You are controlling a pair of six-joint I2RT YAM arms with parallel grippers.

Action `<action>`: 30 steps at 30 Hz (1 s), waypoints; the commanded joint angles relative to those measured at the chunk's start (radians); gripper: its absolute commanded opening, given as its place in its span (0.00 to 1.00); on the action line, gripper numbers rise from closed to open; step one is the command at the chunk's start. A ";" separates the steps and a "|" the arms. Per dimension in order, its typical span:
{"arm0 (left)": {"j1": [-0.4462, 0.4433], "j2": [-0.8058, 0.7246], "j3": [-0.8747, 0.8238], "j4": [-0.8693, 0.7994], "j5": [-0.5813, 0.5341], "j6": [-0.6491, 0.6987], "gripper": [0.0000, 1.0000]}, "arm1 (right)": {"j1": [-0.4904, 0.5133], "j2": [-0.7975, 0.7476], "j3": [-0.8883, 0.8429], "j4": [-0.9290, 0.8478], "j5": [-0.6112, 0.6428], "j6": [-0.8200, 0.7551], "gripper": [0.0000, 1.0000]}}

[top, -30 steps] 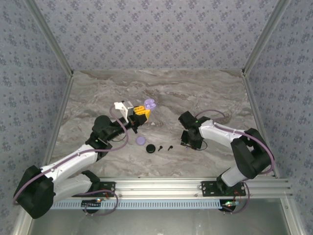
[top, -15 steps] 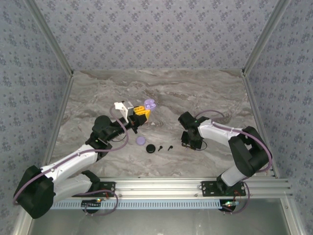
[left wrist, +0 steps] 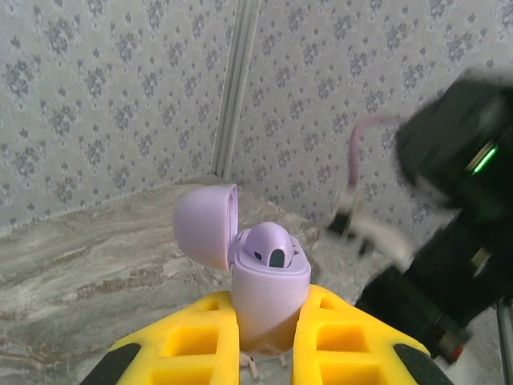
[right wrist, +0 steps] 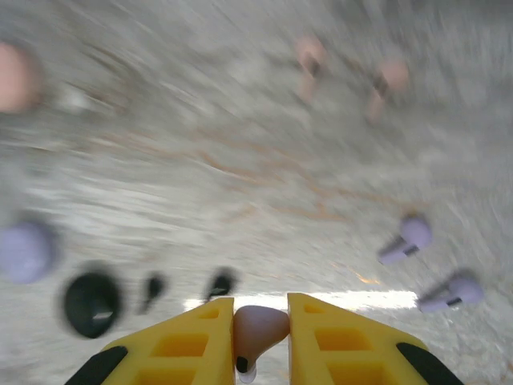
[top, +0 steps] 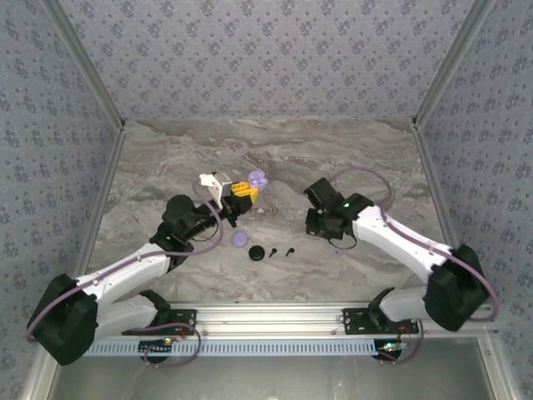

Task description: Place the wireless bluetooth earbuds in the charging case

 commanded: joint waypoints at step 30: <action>-0.064 0.101 0.091 0.119 0.029 -0.005 0.00 | 0.220 0.069 0.466 0.102 0.203 -0.254 0.22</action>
